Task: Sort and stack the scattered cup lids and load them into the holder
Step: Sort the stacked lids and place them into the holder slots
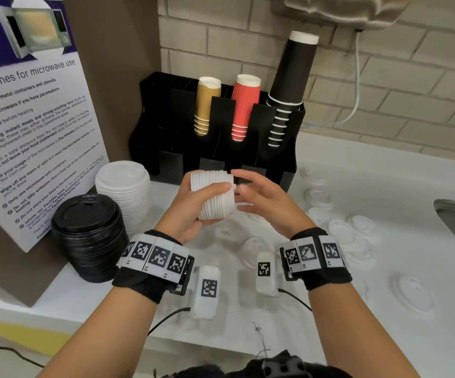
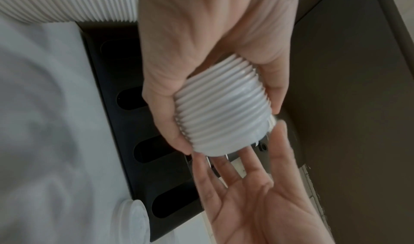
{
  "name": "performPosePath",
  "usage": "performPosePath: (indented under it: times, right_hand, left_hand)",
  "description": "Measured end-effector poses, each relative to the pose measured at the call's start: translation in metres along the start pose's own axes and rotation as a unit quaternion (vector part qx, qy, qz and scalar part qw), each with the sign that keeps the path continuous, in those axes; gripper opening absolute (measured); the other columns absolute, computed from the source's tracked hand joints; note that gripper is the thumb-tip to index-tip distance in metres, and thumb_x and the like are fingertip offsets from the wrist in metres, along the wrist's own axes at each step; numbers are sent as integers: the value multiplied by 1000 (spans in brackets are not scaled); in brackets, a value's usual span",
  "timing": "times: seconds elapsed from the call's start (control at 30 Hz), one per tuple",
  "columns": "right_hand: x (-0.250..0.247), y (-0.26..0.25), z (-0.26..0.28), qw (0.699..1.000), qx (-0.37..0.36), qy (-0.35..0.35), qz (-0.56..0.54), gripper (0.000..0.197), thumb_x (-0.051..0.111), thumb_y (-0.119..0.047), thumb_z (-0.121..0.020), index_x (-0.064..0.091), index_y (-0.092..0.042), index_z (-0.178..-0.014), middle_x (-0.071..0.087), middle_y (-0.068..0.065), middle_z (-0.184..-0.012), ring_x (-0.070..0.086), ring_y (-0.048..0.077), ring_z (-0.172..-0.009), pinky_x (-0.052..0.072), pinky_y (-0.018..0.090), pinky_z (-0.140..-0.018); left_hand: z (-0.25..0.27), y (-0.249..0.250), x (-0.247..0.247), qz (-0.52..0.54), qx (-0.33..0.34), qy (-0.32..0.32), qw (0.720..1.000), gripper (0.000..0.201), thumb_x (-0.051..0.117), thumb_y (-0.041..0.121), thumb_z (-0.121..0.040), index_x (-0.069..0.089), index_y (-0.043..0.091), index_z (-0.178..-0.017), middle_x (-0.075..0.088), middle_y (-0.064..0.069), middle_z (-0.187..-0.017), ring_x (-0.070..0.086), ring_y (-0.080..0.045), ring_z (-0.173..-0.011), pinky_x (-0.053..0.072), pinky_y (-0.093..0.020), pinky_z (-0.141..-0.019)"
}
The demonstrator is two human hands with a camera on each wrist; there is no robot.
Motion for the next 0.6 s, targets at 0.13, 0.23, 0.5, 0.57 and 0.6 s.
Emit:
performPosePath:
  times: [0.13, 0.23, 0.5, 0.57, 0.6]
  right_hand:
    - [-14, 21, 2, 949, 81, 14, 305, 53, 60, -54, -85, 56, -21, -126, 61, -3, -114, 57, 12, -99, 44, 22, -82]
    - [-10, 46, 13, 882, 171, -83, 432, 68, 79, -54, -67, 55, -25, -124, 50, -6, -110, 49, 13, -97, 40, 25, -78]
    - [-8, 64, 23, 861, 189, -118, 458, 64, 83, -32, -65, 55, -27, -123, 46, -5, -105, 48, 14, -96, 40, 25, -77]
    - [-15, 62, 24, 876, 188, -91, 435, 58, 81, -32, -68, 56, -27, -120, 50, -4, -107, 50, 13, -93, 41, 23, -75]
    - [-20, 57, 24, 892, 177, -60, 411, 55, 80, -32, -69, 57, -27, -118, 53, -4, -107, 52, 13, -90, 41, 21, -73]
  left_hand:
    - [-6, -3, -5, 10, -6, 16, 1000, 49, 74, 21, -76, 47, 30, -116, 55, -4, -121, 56, -25, -111, 55, -47, -83]
    - [-9, -6, -5, 5, -7, 13, 1000, 46, 73, 20, -79, 47, 31, -114, 54, -4, -123, 55, -25, -111, 55, -46, -82]
    - [-10, -9, -3, 3, -7, 3, 1000, 52, 77, 24, -71, 47, 34, -113, 54, -2, -122, 55, -24, -109, 57, -40, -71]
    - [-10, -9, -2, 0, -9, -3, 1000, 57, 78, 28, -65, 47, 34, -113, 54, -2, -122, 55, -24, -110, 57, -40, -72]
    - [-9, -9, -2, -4, -10, -5, 1000, 60, 78, 30, -61, 47, 34, -112, 54, -1, -121, 55, -24, -110, 57, -41, -73]
Point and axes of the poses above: each hand's wrist, its own z-axis away from the middle knuckle, its own x-axis out of the palm, y = z × x, the point moved 5 cm from there along -z, towards the middle knuckle
